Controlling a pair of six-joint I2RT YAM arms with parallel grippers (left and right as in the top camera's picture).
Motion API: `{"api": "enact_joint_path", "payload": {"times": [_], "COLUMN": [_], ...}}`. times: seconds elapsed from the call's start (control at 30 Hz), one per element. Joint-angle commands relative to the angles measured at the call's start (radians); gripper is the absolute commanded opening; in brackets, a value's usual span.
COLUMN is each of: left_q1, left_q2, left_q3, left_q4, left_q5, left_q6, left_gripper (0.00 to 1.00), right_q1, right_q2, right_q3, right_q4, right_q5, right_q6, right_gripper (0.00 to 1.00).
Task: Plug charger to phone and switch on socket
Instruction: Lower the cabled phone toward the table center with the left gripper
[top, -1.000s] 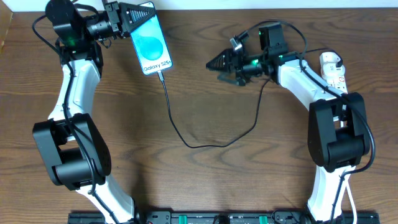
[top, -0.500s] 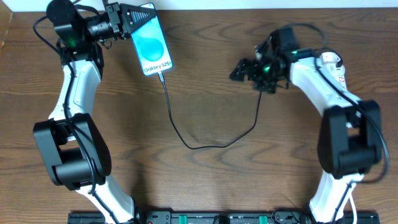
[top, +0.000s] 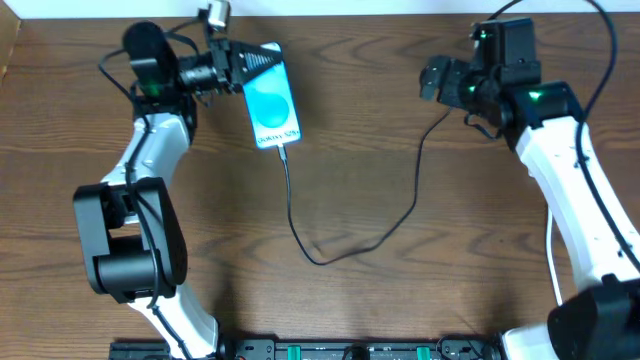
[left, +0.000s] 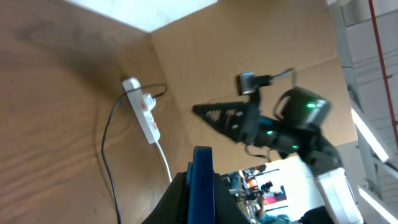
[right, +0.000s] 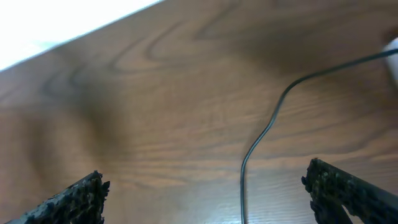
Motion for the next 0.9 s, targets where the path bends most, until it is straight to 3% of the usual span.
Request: {"api": "enact_joint_path", "payload": {"times": [0.0,0.17,0.53,0.87], "left_q1": [-0.021,-0.045,-0.122,-0.233], "left_q2": [-0.034,-0.034,-0.034,-0.034], "left_q3": [-0.037,-0.061,-0.062,-0.062], "left_q4": [-0.011,-0.230,-0.742,-0.872], "left_q5": [-0.072,-0.225,-0.460,-0.589], "left_q6": [0.026,0.072,0.487,0.681], "left_gripper": [0.08,0.07,0.08,0.08], "right_q1": [-0.003,-0.003,-0.003,-0.002], "right_q2": [-0.035,-0.039,-0.039,-0.039], "right_q3": [0.006,0.006,0.006,0.006], "right_q4": [0.003,0.001,0.003,0.002], "right_q5": [0.081,0.081,0.081,0.081], "right_q6": [-0.015,-0.015,-0.015,-0.015], "right_gripper": [0.99,0.99,0.99,0.99]}}
